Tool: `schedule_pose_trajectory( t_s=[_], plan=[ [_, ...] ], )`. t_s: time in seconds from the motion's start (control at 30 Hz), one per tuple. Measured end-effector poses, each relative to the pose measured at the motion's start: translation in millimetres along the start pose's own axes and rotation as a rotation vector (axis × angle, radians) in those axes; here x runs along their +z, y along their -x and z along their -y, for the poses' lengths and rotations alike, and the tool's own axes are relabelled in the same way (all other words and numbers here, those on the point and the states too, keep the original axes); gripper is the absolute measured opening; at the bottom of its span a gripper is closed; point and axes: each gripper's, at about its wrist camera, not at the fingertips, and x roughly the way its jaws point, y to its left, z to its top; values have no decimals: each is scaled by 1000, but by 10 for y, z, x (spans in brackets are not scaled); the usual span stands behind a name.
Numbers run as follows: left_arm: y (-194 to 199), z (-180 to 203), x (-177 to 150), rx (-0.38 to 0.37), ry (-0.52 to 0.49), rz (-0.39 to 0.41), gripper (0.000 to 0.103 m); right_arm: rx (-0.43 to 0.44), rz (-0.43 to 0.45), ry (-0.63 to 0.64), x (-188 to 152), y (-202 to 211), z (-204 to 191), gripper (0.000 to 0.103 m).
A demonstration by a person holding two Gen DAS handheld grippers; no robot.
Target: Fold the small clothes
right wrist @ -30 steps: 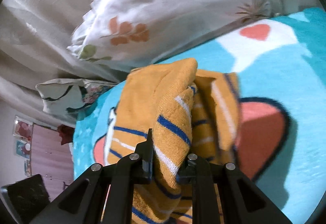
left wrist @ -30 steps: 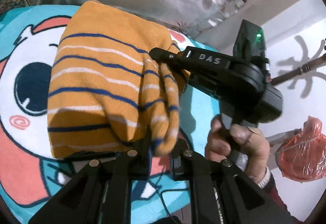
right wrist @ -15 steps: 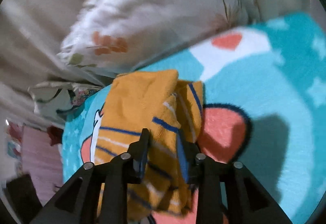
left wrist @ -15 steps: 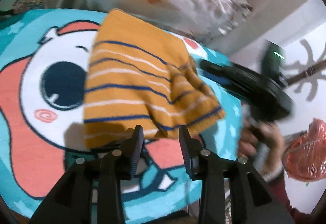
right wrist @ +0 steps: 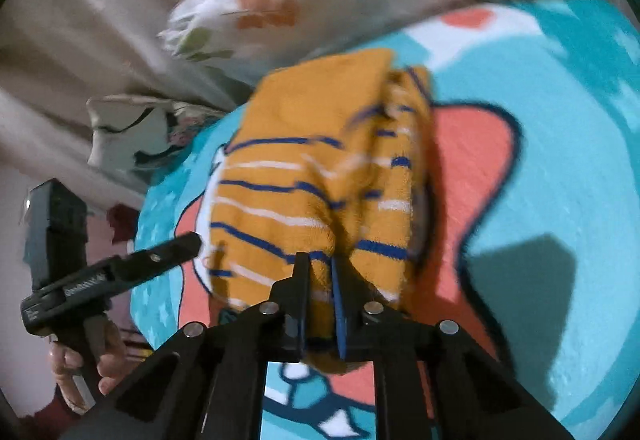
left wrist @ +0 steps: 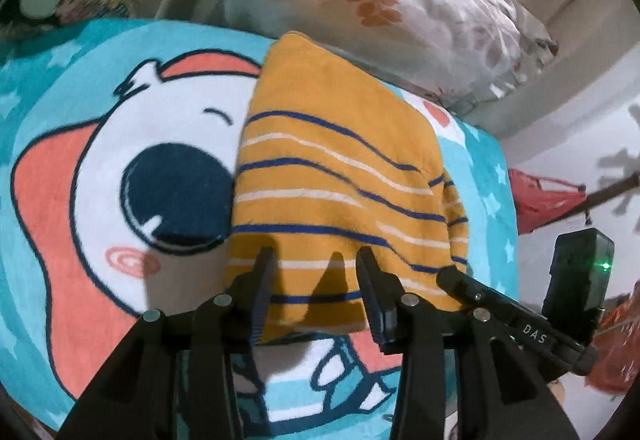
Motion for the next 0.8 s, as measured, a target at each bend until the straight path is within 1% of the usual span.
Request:
schedule_pose_trajectory(
  t_s=[0.1,0.17,0.33,0.37,0.4,0.43,0.5,0.57,0.6,0.63,0.77,0.8],
  plan=[
    [-65,130,-9,7,-42,-6,43,-49,9,3,-74,67,104,10],
    [-139,211,-15,16,-72,-18,43,-65,8,1,-88,91,145,10],
    [-310,382,-76,111,-176,-17,46,-100,-4,27,-71,34,112,10],
    [-311,388,-89,119,-184,-13,48,-94,-9,27,-55,38,87,11],
    [-311,381,-101,119,-186,-9,51,-63,1,20,-18,87,67,12],
    [-312,367,-108,115,-180,-6,52,-38,16,15,10,146,65,14],
    [-318,344,-110,117,-168,-5,52,-2,74,7,151,266,20,15],
    [-305,323,-116,112,-151,-3,52,3,105,13,328,283,-31,24],
    [-289,327,-123,109,-143,-2,52,-13,107,18,444,228,-59,34],
    [-268,332,-130,103,-141,-1,52,-31,98,18,565,139,-52,38],
    [-193,334,-154,101,-131,10,52,-71,19,-24,912,-323,59,39],
    [-166,332,-156,115,-134,19,52,-60,14,-30,954,-386,77,36]
  ],
)
